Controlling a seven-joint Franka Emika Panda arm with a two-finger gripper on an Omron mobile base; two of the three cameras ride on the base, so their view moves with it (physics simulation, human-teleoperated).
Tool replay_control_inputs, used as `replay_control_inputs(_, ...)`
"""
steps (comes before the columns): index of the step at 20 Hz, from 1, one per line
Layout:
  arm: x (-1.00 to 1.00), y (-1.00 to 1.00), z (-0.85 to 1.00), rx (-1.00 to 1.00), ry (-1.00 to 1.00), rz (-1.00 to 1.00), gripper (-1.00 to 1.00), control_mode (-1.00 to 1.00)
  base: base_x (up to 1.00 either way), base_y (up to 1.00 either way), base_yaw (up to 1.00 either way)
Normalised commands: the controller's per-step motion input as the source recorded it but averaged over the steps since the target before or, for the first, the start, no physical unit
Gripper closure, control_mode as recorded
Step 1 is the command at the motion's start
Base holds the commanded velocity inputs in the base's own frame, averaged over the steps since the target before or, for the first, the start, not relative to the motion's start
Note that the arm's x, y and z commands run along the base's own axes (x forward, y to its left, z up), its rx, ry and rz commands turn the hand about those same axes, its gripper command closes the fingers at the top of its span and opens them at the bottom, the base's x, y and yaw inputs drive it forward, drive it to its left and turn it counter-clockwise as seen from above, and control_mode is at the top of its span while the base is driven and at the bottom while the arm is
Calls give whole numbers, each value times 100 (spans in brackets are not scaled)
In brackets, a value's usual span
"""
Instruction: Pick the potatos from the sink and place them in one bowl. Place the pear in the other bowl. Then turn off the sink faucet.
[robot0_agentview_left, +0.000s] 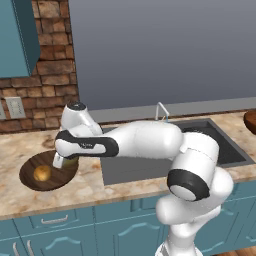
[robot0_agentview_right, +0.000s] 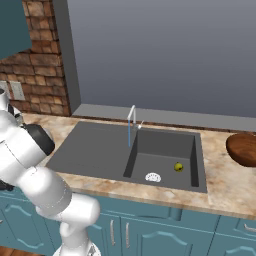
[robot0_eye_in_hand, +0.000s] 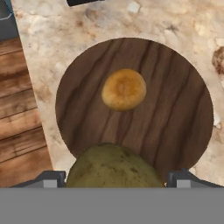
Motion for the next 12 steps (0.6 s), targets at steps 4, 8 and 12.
replay_control_inputs(4, 13, 13, -21, -4, 0, -3, 100, -100, 0, 0, 0)
replay_control_inputs(8, 11, 5, -13, -3, 0, -4, 100, -100, 0, 0, 0)
replay_control_inputs(12, 21, 6, -4, -1, 0, -5, 100, -100, 0, 0, 0)
